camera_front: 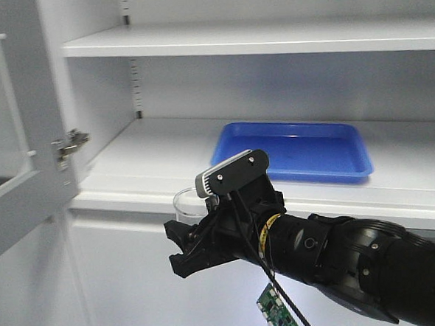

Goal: Pick beaker and place in left cabinet
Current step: 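Lower the beaker with the right gripper onto the blue tray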

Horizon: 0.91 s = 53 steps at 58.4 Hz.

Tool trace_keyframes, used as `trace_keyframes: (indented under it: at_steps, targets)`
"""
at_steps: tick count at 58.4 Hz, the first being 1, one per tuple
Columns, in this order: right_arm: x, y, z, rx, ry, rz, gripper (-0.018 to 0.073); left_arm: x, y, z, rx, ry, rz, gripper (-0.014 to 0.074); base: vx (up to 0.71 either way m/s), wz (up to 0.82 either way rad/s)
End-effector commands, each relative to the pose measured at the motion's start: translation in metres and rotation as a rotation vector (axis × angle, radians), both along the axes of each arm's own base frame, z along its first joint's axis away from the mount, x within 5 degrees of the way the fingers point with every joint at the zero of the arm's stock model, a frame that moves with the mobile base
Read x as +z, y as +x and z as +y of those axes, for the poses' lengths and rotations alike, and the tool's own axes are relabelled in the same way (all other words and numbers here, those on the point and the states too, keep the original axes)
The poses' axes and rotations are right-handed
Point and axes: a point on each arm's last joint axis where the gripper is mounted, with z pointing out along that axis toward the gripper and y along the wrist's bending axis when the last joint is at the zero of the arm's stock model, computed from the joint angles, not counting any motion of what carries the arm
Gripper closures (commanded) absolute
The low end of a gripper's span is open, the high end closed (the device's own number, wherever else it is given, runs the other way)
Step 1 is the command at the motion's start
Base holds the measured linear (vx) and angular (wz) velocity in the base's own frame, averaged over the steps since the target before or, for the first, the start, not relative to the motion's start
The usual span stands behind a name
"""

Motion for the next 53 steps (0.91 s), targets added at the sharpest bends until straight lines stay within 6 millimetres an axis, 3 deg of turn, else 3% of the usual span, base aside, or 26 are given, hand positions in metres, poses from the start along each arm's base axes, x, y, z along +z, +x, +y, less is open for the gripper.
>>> trace_keyframes:
  at_steps: [1, 24, 53]
  targets:
    - [0.0354, -0.0067, -0.0017, 0.035, 0.098, -0.104, 0.0561, 0.0025, -0.0015, -0.0001, -0.004, -0.015, -0.076, 0.0595, 0.25, -0.47]
    - [0.0354, -0.0067, -0.0017, 0.035, 0.098, -0.104, 0.0561, 0.0025, -0.0015, -0.0001, -0.004, -0.015, -0.076, 0.0595, 0.24, -0.36]
    - [0.0354, -0.0067, -0.0017, 0.035, 0.098, -0.104, 0.0561, 0.0025, -0.0015, -0.0001, -0.004, -0.015, -0.076, 0.0595, 0.23, -0.12]
